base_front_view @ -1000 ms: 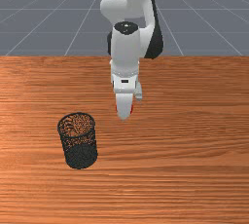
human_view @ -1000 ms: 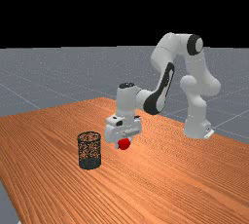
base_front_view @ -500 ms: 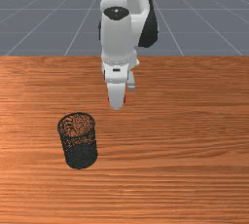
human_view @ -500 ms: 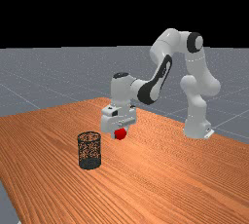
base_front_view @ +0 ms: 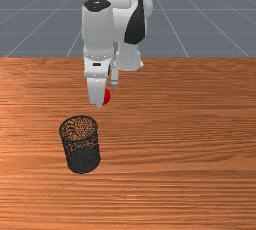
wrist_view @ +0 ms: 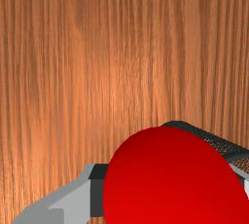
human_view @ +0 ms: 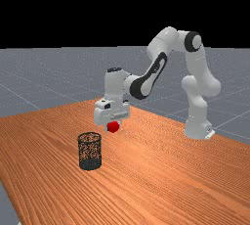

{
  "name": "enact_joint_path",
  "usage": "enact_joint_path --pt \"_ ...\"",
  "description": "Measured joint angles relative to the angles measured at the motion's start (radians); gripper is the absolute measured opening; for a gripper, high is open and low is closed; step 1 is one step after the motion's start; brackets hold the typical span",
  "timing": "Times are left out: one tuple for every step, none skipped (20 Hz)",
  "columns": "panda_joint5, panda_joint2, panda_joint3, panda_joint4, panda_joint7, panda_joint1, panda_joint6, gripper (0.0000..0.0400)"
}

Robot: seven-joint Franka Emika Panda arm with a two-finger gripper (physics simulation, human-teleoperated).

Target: Put the ball into the container

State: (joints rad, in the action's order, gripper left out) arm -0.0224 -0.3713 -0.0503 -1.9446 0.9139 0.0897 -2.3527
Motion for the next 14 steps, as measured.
enact_joint_path --pt "-0.001 0.006 0.0 0.007 0.0 0.0 0.017 0.0279" --pt "-0.001 -0.007 0.0 0.034 -0.001 -0.001 0.036 0.0279" --pt "-0.011 -0.025 -0.004 0.064 -0.011 -0.005 0.055 0.0279" --pt "-0.001 -0.04 -0.001 0.089 -0.01 -0.003 0.066 0.0279" --pt "-0.017 -0.059 -0.006 0.118 -0.018 -0.009 0.075 0.0279" --pt "-0.027 -0.081 -0.01 0.152 -0.029 -0.015 0.087 0.0279" --pt "-0.037 -0.103 -0.015 0.187 -0.038 -0.021 0.099 0.0279" --pt "-0.036 -0.123 -0.014 0.218 -0.038 -0.022 0.111 0.0279" --pt "-0.044 -0.143 -0.018 0.249 -0.045 -0.027 0.123 0.0279" --pt "-0.039 -0.16 -0.016 0.277 -0.043 -0.026 0.134 0.0279" --pt "-0.031 -0.163 -0.012 0.281 -0.028 -0.019 0.134 0.0279" --pt "-0.01 -0.166 0.003 0.286 0.026 0.002 0.137 0.0279" --pt "-0.01 -0.169 0.003 0.289 0.041 0.009 0.138 0.0279" --pt "-0.009 -0.172 0.003 0.293 0.059 0.018 0.139 0.0279"
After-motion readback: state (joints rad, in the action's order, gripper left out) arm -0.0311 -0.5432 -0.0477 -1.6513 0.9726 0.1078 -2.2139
